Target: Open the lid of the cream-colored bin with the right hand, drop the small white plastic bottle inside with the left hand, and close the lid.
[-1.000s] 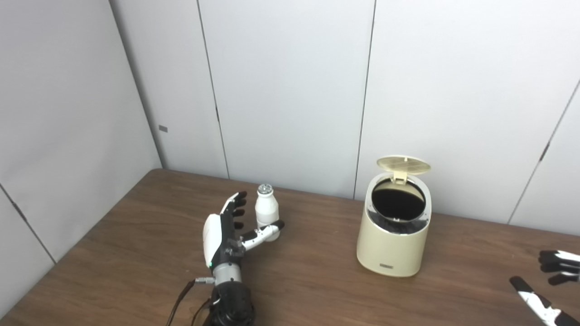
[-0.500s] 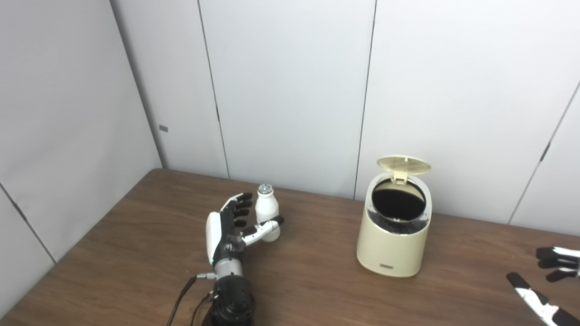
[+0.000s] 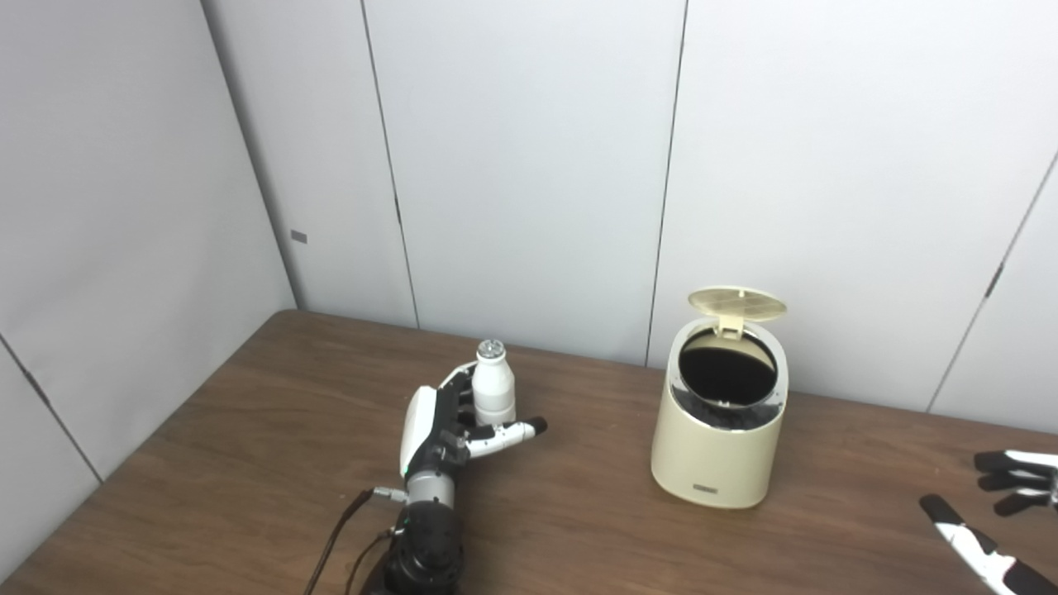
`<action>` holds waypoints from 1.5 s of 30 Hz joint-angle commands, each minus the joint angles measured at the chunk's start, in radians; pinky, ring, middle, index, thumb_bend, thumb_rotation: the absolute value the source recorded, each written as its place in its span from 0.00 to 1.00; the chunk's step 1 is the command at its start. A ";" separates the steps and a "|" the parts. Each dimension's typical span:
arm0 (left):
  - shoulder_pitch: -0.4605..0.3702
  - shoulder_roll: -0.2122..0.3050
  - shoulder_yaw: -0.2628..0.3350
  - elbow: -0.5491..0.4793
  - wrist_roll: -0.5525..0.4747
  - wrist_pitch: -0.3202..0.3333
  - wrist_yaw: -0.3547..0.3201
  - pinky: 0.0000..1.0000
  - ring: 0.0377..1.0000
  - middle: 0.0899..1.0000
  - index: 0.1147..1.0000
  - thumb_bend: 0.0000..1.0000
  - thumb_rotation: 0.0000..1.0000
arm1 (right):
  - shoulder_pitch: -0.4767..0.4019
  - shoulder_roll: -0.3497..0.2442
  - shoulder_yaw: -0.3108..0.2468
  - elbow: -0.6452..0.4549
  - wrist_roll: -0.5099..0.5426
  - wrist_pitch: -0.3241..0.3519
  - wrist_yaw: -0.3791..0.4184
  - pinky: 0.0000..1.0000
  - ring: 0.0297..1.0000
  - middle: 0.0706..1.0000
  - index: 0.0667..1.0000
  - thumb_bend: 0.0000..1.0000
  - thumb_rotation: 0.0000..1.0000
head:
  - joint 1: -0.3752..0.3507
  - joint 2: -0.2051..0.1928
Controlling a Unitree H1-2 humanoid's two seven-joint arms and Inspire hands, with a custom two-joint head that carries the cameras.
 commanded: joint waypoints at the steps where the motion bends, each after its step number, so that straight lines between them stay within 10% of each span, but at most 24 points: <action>1: -0.070 -0.005 0.002 0.022 0.035 -0.018 0.051 0.64 0.74 0.76 0.78 1.00 0.16 | -0.021 0.002 -0.009 -0.041 0.000 -0.007 0.005 0.32 0.46 0.52 0.45 0.49 0.13 | -0.005 -0.004; 5: -0.116 -0.038 0.032 0.134 0.057 -0.133 0.222 0.50 0.57 0.57 0.57 0.91 0.01 | -0.018 0.005 -0.012 -0.046 -0.010 -0.008 0.004 0.33 0.47 0.52 0.45 0.49 0.13 | -0.008 -0.004; 6: -0.128 -0.042 0.038 0.162 0.064 -0.156 0.261 0.44 0.48 0.49 0.49 0.67 0.01 | -0.017 0.006 -0.013 -0.048 -0.014 -0.006 0.004 0.32 0.47 0.52 0.45 0.49 0.13 | -0.010 -0.003; 9: -0.164 -0.037 0.043 0.246 0.076 -0.231 0.349 0.35 0.41 0.43 0.44 0.52 0.00 | -0.013 0.010 -0.013 -0.055 -0.015 -0.006 0.006 0.32 0.46 0.51 0.45 0.49 0.13 | -0.010 -0.003; 20: -0.153 -0.035 0.037 0.243 0.070 -0.276 0.379 0.66 0.59 0.46 0.39 0.52 0.00 | -0.005 0.043 -0.019 -0.070 -0.055 0.004 -0.013 0.20 0.32 0.46 0.45 0.48 0.13 | -0.025 -0.008; 24: -0.130 -0.037 0.034 0.211 0.053 -0.303 0.352 0.64 0.63 0.46 0.39 0.52 0.00 | -0.004 0.056 -0.022 -0.073 -0.099 0.013 -0.028 0.22 0.34 0.47 0.45 0.48 0.13 | -0.039 -0.011; 26: -0.113 -0.037 0.027 0.173 0.050 -0.316 0.330 0.92 0.68 0.44 0.41 0.52 0.00 | -0.003 0.063 -0.022 -0.077 -0.112 0.019 -0.031 0.25 0.37 0.50 0.45 0.49 0.13 | -0.054 -0.011; 29: -0.079 -0.044 0.011 0.083 0.012 -0.395 0.278 0.99 0.74 0.44 0.41 0.52 0.00 | -0.002 0.070 -0.021 -0.078 -0.131 0.026 -0.035 0.26 0.39 0.51 0.45 0.49 0.12 | -0.085 -0.007; 33: -0.041 -0.072 -0.003 -0.061 -0.084 -0.448 0.176 1.00 0.78 0.45 0.39 0.52 0.00 | -0.001 0.081 -0.014 -0.067 -0.155 0.029 -0.047 0.26 0.39 0.51 0.45 0.49 0.12 | -0.126 -0.008; 36: -0.031 -0.088 -0.015 -0.153 -0.106 -0.443 0.118 0.79 0.79 0.46 0.40 0.52 0.00 | -0.004 0.078 -0.010 -0.033 -0.153 0.001 -0.064 0.29 0.41 0.51 0.45 0.49 0.12 | -0.144 -0.012; 40: -0.039 -0.111 -0.033 -0.247 -0.164 -0.419 0.030 0.92 0.92 0.82 0.41 0.52 0.04 | -0.008 0.068 -0.006 0.022 -0.165 -0.031 -0.099 0.34 0.45 0.53 0.45 0.49 0.12 | -0.166 -0.017; 45: -0.072 -0.115 -0.061 -0.255 -0.106 -0.462 -0.008 1.00 0.99 0.92 0.41 0.52 0.05 | -0.012 0.059 -0.001 0.092 -0.151 -0.077 -0.143 0.35 0.46 0.54 0.45 0.49 0.12 | -0.178 -0.024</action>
